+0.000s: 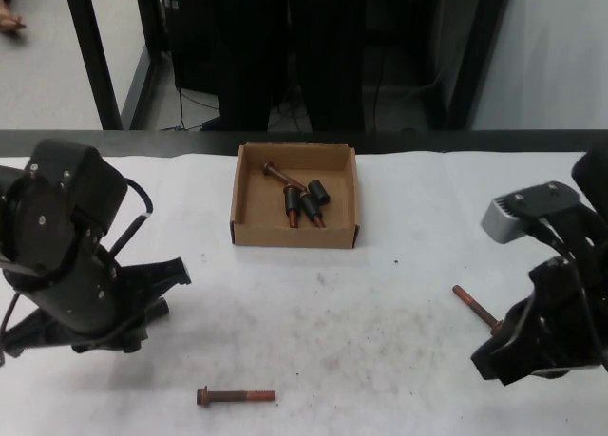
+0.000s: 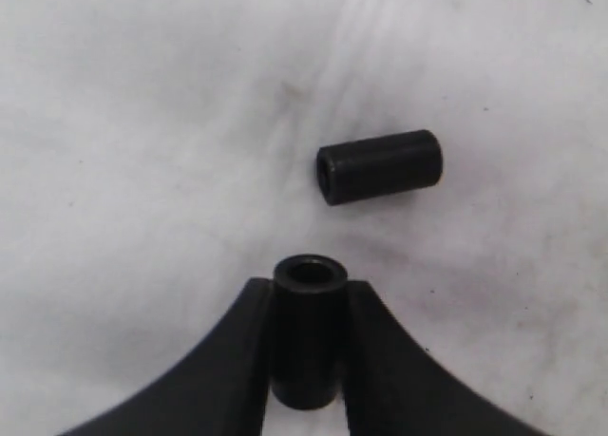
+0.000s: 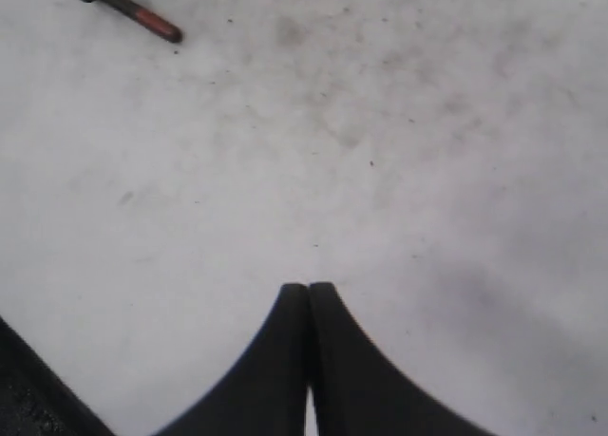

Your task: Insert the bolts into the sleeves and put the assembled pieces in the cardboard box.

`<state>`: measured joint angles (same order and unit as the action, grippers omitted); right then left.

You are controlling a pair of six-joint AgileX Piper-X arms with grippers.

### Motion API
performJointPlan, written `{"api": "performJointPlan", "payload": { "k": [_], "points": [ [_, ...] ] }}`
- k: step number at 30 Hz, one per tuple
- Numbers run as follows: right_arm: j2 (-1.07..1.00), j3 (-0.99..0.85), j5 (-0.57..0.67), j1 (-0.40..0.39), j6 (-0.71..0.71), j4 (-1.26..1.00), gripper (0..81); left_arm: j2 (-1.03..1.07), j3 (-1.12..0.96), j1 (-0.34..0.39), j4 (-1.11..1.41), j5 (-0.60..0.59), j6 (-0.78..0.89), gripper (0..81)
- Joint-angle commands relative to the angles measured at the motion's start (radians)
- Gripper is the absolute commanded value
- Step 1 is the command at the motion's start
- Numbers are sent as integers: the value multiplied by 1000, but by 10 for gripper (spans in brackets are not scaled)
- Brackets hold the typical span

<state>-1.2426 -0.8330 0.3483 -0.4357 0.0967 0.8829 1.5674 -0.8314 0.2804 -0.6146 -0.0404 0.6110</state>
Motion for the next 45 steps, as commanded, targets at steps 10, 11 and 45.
{"api": "performJointPlan", "payload": {
  "k": [10, 11, 45],
  "points": [
    [-142, -156, 33, -167, 174, 58, 3, -168, 2, 2, 105, -21, -267, 8],
    [-158, -170, 33, -178, 193, 68, 3, -185, 2, 2, 119, -33, -284, 8],
    [-502, -487, -338, -481, 516, 36, 463, -993, 458, 2, 235, -424, -398, 8]
  ]
}}
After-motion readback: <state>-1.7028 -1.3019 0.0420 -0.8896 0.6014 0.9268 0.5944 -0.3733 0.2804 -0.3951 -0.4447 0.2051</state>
